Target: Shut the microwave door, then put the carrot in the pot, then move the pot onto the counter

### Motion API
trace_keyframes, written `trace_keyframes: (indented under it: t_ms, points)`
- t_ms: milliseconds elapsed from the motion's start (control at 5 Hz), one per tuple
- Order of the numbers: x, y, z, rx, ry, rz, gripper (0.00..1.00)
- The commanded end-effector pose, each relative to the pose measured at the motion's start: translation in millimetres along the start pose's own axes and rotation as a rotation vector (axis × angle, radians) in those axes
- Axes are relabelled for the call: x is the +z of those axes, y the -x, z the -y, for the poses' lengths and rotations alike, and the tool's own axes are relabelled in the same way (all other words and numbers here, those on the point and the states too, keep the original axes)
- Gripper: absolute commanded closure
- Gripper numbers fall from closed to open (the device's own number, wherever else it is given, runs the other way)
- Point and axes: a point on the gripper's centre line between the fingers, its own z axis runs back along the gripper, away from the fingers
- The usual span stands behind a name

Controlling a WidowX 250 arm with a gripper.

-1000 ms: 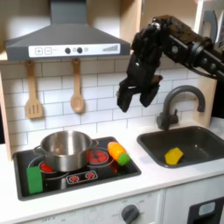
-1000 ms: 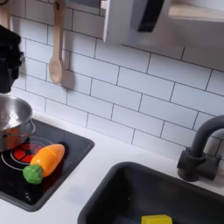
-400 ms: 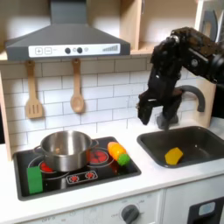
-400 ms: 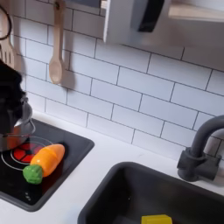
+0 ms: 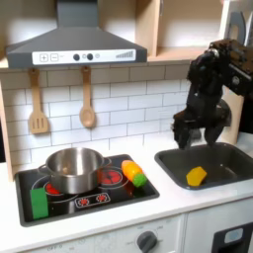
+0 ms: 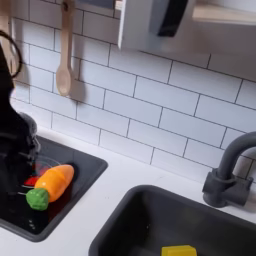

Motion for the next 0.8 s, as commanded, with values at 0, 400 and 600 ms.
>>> trace_keyframes:
  t_ms: [0,400,600]
  points:
    - [0.6,22.4,14.3,-0.037,0.010,-0.026,0.00]
    - [-3.2,43.5,23.3,0.080,-0.052,-0.090,0.00]
    - [-6.9,54.5,32.4,0.157,-0.059,-0.134,0.00]
